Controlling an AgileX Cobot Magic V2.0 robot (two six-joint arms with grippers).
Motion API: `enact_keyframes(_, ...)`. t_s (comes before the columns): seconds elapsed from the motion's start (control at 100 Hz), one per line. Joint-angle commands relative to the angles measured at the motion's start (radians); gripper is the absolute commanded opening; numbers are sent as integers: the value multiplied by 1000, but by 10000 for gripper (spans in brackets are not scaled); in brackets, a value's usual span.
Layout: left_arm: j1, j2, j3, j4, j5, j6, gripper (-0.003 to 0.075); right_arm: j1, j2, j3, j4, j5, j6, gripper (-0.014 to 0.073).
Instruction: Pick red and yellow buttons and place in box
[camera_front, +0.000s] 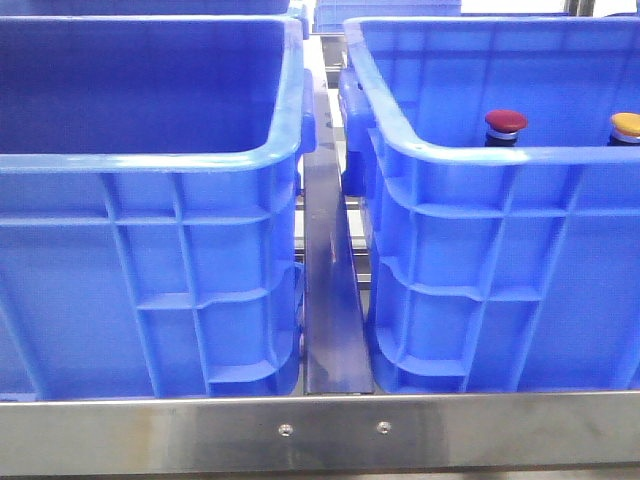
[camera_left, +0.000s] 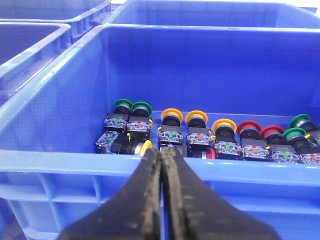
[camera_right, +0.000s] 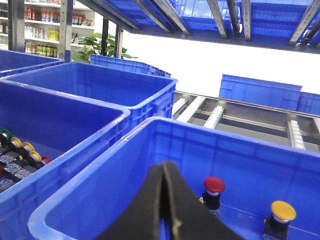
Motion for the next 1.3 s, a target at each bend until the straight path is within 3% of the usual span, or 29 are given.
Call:
enact_keyframes(0.0, 0, -30, 20, -5, -64, 1, -20, -2, 15, -25, 35, -32, -8, -102)
enact_keyframes(0.2, 0, -30, 20, -5, -64, 1, -20, -2, 15, -24, 33, -63, -8, -102)
enact_keyframes(0.32, 0, -30, 20, -5, -64, 1, -20, -3, 15, -23, -49, -133, 44, -102)
enact_keyframes(0.39, 0, -30, 20, -5, -64, 1, -20, -3, 15, -23, -210, -157, 211, -102)
enact_keyframes(0.44, 0, -30, 20, -5, -64, 1, -20, -3, 15, -23, -397, -161, 372, -102)
enact_keyframes(0.63, 0, -30, 20, -5, -64, 1, -20, -2, 14, -17, -1056, -197, 1098, -102)
enact_keyframes(0.75, 0, -30, 20, -5, -64, 1, -20, -2, 5, 57, -1264, -404, 1324, -102)
enact_keyframes(0.81, 0, -30, 20, -5, -64, 1, -20, -2, -7, 108, -1280, -490, 1373, -102)
enact_keyframes(0.95, 0, -30, 20, -5, -64, 1, -20, -2, -44, 206, -1301, -449, 1426, -102)
enact_keyframes(1.06, 0, -30, 20, -5, -64, 1, -20, -3, -106, 314, -1343, -519, 1426, -102)
enact_keyframes(1.11, 0, -30, 20, -5, -64, 1, -20, -3, -103, 304, -1363, -444, 1426, -102)
enact_keyframes(1.29, 0, -30, 20, -5, -64, 1, -20, -1, -105, 308, -1363, -438, 1426, -102)
